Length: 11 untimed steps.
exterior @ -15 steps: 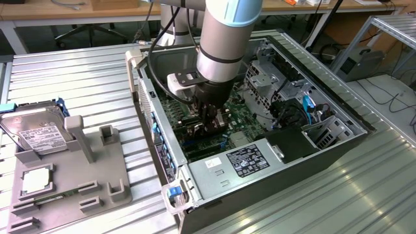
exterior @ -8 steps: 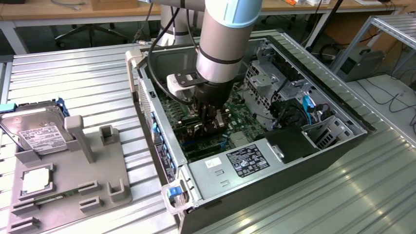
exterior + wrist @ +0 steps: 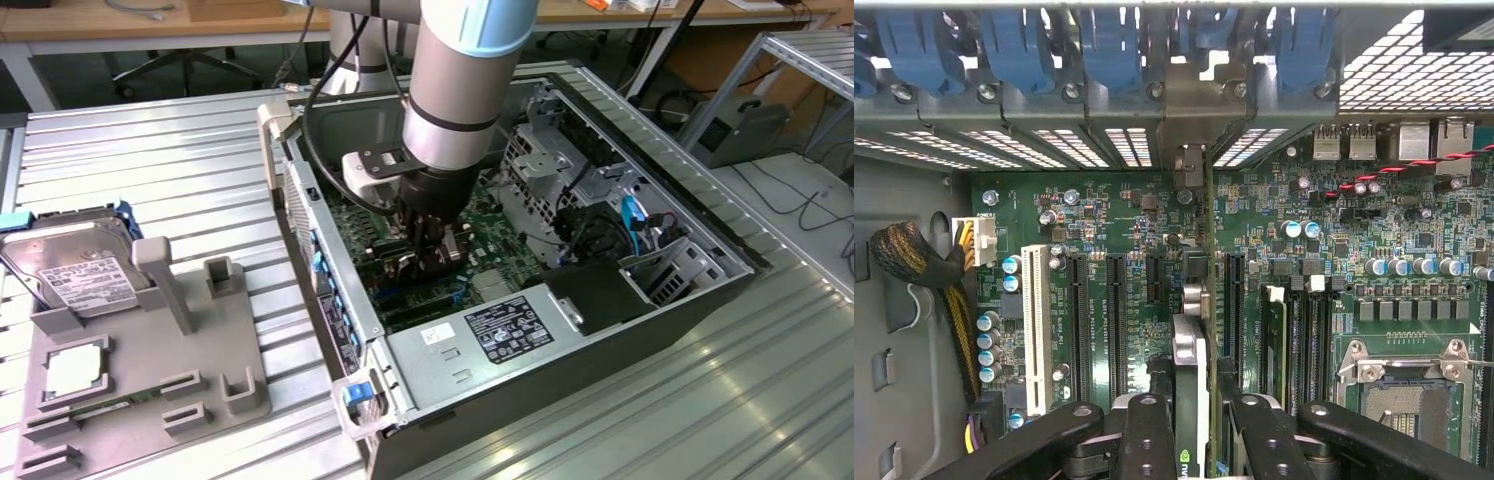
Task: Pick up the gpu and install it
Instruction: 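Insert the gpu into the slot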
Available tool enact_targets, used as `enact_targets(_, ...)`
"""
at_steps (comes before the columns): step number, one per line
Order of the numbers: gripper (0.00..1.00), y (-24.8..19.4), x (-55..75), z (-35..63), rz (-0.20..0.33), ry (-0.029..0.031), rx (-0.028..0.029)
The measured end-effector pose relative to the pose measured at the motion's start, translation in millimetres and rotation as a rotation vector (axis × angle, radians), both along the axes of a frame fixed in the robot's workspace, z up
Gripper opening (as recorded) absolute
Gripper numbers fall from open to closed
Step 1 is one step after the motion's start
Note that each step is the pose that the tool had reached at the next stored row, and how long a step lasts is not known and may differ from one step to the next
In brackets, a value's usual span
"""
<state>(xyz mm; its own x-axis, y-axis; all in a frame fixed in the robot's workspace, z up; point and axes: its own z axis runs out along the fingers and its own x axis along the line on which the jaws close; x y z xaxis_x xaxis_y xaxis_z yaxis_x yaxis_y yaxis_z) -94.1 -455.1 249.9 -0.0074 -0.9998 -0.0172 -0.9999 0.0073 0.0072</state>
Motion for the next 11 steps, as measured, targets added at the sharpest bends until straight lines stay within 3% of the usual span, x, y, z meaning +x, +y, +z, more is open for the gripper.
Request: enact_targets(11,0.27,0.0,0.0,0.0,0.0,0.0,0.0)
